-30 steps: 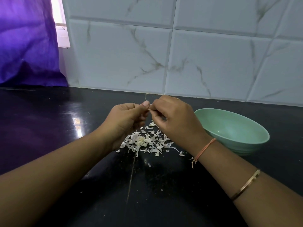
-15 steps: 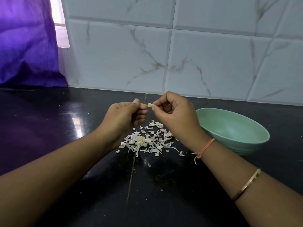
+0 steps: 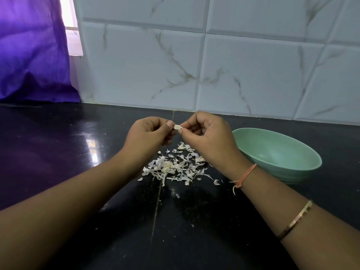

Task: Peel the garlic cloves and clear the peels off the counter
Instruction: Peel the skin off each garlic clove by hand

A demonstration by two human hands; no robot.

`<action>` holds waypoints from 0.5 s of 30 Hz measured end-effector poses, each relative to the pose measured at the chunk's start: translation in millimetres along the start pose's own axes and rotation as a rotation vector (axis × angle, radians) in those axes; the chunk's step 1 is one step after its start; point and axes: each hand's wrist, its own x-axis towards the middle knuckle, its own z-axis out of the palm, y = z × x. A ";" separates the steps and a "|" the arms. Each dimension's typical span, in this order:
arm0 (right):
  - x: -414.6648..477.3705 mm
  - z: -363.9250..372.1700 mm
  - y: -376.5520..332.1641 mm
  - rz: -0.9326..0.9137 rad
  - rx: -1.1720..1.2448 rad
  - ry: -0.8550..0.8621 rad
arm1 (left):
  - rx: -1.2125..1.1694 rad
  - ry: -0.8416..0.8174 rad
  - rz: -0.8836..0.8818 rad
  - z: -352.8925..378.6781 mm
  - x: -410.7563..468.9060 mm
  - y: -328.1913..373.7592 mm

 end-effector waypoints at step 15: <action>4.6 -9.2 -0.8 0.018 0.079 -0.114 | 0.233 -0.226 0.298 -15.3 9.2 -0.9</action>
